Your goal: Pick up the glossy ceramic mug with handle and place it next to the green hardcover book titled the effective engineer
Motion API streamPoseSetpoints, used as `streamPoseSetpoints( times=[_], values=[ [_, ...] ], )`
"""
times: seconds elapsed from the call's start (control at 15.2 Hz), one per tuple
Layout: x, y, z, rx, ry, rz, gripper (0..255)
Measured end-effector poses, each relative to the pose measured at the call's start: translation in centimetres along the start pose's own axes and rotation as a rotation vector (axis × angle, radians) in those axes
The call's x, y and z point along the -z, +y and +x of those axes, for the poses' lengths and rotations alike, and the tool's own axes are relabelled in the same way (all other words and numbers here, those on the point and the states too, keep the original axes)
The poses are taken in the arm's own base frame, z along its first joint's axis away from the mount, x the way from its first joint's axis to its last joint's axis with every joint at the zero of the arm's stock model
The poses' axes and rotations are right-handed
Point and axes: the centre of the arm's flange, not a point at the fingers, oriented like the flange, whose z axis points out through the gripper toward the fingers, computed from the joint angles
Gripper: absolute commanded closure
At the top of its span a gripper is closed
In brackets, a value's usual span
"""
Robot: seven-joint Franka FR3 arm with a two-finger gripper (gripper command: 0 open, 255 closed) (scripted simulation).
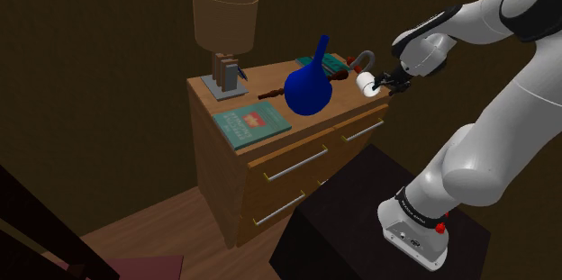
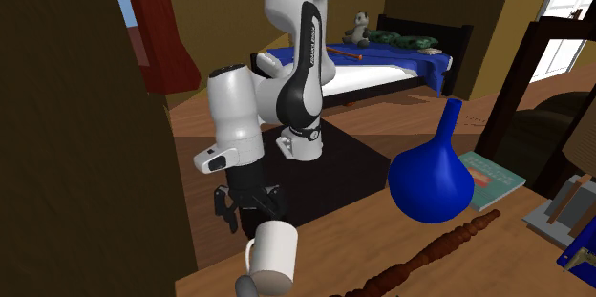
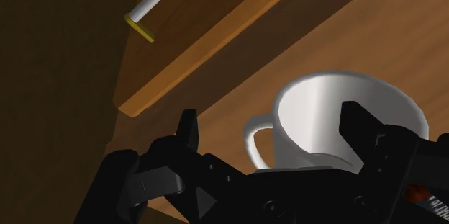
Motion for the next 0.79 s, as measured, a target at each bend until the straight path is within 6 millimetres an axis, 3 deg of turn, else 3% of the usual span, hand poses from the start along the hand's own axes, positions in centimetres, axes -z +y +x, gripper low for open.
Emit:
streamPoseSetpoints(
  times=[0.07,0.79],
  values=[
    [0.0,0.0,0.0,0.0,0.0,0.0,255],
    [0.25,-0.07,0.1,0.0,0.001,0.001,255]
  ],
)
